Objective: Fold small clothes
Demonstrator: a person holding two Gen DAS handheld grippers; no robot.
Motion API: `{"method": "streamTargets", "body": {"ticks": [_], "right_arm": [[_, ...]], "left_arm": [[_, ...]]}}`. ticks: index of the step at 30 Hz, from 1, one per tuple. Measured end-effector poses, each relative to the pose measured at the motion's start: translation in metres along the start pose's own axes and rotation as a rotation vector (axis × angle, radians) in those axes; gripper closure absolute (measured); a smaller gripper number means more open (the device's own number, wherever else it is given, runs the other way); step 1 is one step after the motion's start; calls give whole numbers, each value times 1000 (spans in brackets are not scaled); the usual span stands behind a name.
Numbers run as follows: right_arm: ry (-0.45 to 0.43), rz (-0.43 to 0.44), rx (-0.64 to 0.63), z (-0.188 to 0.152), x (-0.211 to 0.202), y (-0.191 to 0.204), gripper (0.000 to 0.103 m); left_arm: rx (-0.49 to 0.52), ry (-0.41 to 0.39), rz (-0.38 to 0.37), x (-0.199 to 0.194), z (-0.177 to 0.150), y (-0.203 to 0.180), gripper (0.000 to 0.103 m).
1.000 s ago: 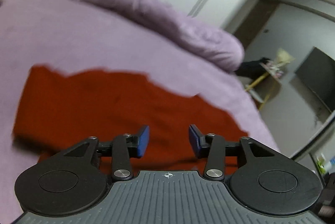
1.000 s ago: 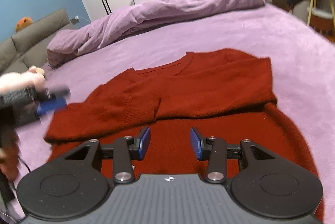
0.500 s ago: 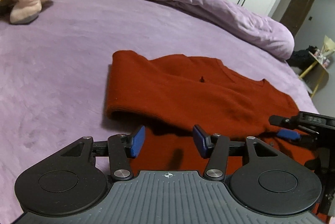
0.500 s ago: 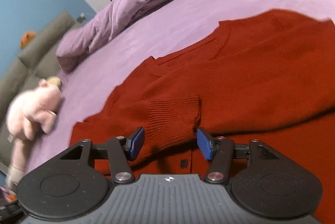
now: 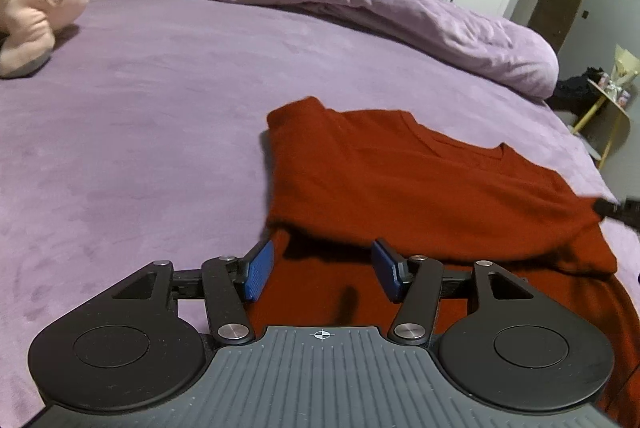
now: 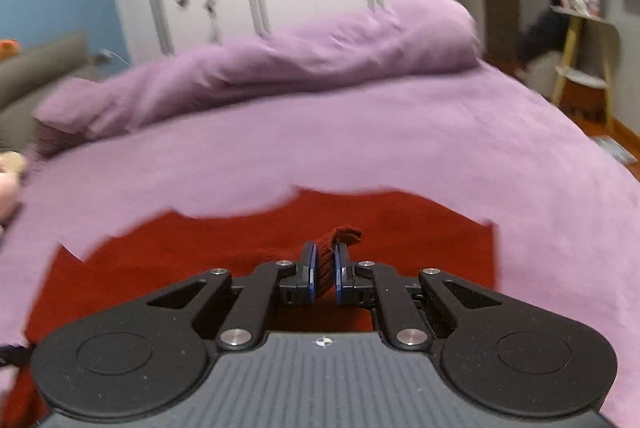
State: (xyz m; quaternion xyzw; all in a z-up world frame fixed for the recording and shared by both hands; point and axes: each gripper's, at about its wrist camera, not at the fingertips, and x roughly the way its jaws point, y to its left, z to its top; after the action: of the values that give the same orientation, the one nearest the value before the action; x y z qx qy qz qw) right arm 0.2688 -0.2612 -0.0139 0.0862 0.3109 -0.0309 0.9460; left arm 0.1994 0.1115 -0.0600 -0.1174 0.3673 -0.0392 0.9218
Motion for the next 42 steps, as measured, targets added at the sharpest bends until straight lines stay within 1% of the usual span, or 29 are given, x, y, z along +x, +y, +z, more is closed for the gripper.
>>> {"method": "streamTargets", "body": {"ticks": [2, 4, 5, 7, 8, 9, 10, 12, 14, 15, 16, 17, 18, 19, 20, 21, 23, 25, 27, 30, 31, 33, 34, 35, 37, 38, 39, 41, 42], "right_arm": [[53, -12, 26, -7, 12, -20, 96], [74, -17, 64, -13, 19, -36, 95], [89, -4, 89, -15, 22, -43, 94], [140, 21, 175, -18, 32, -58, 83], [164, 42, 211, -19, 38, -60, 72], [174, 72, 237, -20, 43, -62, 66], [170, 86, 248, -24, 43, -60, 63], [159, 87, 218, -24, 46, -51, 49], [166, 82, 151, -23, 55, -36, 48], [170, 67, 104, -21, 57, -27, 52], [166, 42, 47, -22, 59, -18, 60], [165, 19, -12, -21, 61, -9, 95], [170, 10, -49, -20, 62, -3, 99], [150, 16, -66, -17, 59, 1, 99], [106, 19, -91, -13, 51, 3, 99], [52, 0, -130, -9, 42, 7, 100], [-43, -67, -196, -3, 29, 9, 100], [-85, -144, -244, 0, 27, 6, 100], [-71, -192, -261, 1, 32, -2, 100], [-43, -225, -247, -3, 41, -14, 100], [-34, -249, -255, -6, 46, -16, 102], [18, -341, -272, -11, 58, -20, 103], [47, -379, -253, -10, 61, -24, 103], [43, -378, -197, -7, 58, -27, 100], [-16, -241, -93, -5, 44, -22, 98], [-22, -146, -75, -6, 39, -14, 98], [-16, -35, -82, -8, 39, 0, 98], [9, 152, -116, -14, 44, 31, 98], [24, 200, -134, -16, 49, 45, 98]], "left_arm": [[12, 6, 3, 6, 2, -4, 43], [21, 11, 11, 12, 4, -6, 43], [22, 15, 14, 14, 6, -7, 43], [24, 20, 18, 17, 7, -7, 43], [25, 21, 23, 17, 8, -7, 43], [27, 22, 26, 18, 8, -7, 43], [29, 22, 27, 18, 8, -8, 43], [36, 26, 31, 19, 7, -9, 43], [44, 32, 37, 21, 7, -11, 43], [46, 34, 41, 21, 7, -12, 43], [48, 33, 45, 21, 8, -14, 43], [49, 29, 48, 20, 8, -16, 43], [50, 21, 49, 18, 10, -17, 43], [53, 8, 49, 16, 12, -18, 43], [56, -4, 50, 15, 14, -20, 43], [62, -20, 54, 14, 16, -22, 42], [73, -39, 56, 15, 21, -26, 42], [77, -39, 55, 19, 25, -30, 42], [69, -33, 58, 25, 28, -35, 42], [70, -28, 59, 34, 30, -41, 42], [76, -25, 61, 37, 31, -44, 42], [87, -26, 56, 40, 33, -46, 42], [91, -31, 53, 42, 34, -48, 42], [93, -38, 47, 45, 36, -51, 42], [98, -53, 29, 51, 39, -58, 42], [106, -61, 26, 57, 40, -63, 41], [115, -68, 23, 64, 41, -68, 41], [131, -73, 36, 78, 42, -78, 41], [146, -73, 45, 86, 42, -83, 41]]}}
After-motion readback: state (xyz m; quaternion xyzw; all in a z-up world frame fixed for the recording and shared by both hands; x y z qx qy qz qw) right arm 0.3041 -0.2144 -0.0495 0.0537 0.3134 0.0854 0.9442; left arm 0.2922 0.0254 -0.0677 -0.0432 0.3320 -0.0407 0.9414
